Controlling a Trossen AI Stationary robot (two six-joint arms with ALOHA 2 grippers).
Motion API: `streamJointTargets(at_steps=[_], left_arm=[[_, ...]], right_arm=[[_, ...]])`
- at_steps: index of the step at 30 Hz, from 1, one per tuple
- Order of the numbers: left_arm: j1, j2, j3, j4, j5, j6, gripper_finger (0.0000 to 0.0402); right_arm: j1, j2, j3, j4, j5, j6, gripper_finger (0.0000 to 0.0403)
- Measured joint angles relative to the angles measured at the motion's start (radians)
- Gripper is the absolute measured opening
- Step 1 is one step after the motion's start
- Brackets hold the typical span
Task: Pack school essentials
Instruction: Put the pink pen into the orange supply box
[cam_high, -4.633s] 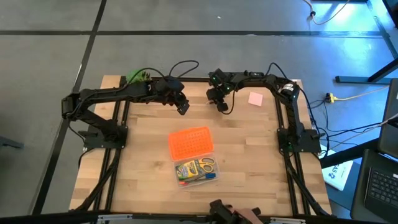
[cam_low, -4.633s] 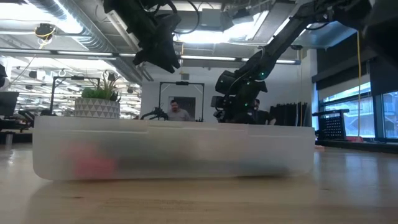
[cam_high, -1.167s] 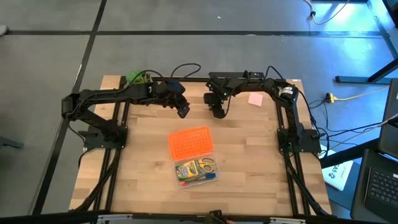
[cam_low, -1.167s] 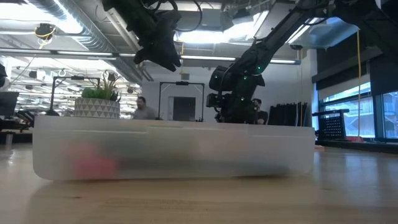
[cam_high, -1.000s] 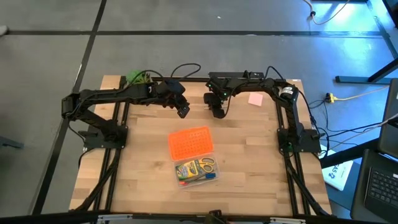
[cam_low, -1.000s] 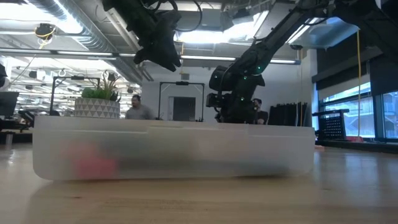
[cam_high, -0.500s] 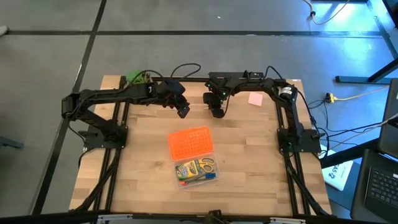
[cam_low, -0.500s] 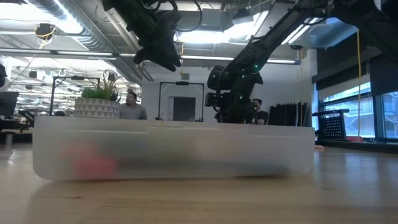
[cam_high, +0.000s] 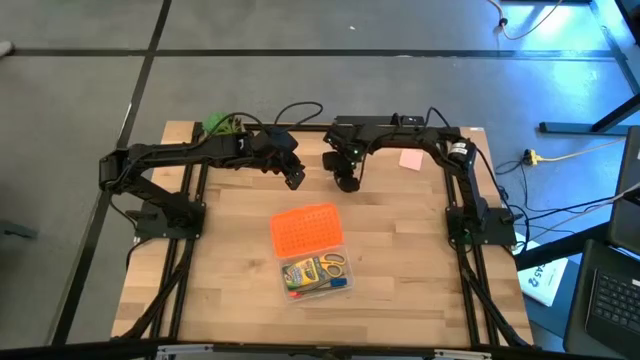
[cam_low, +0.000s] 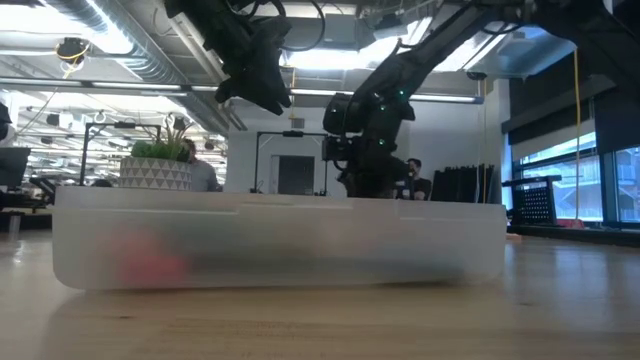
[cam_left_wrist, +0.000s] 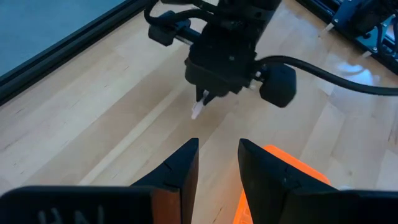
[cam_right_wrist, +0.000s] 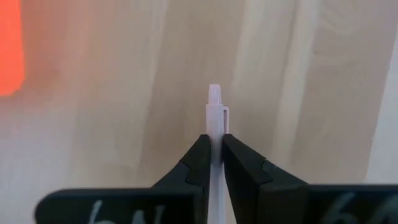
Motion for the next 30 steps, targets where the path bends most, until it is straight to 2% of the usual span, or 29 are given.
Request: streamJointTargets(at_steps=[6, 14, 20, 25, 30], left_arm=[[0.000, 0.000, 0.000, 0.000, 0.000, 0.000, 0.0106], [0.000, 0.000, 0.000, -0.001, 0.005, 0.000, 0.0106], [0.000, -0.022, 0.000, -0.002, 0.091, 0.057, 0.0106], [0.000, -0.063, 0.000, -0.020, 0.142, 0.075, 0.0106], [-0.010, -0.132, 0.000, -0.104, 0.177, 0.090, 0.0106]], right_arm=[[0.028, 0.000, 0.064, -0.059, -0.001, 0.005, 0.0041], [0.046, -0.004, 0.192, -0.160, -0.003, 0.100, 0.0041], [0.095, -0.004, 0.276, -0.271, -0.004, 0.177, 0.0041], [0.163, -0.005, 0.306, -0.281, -0.004, 0.253, 0.0041], [0.232, -0.005, 0.309, -0.278, -0.004, 0.324, 0.0041]])
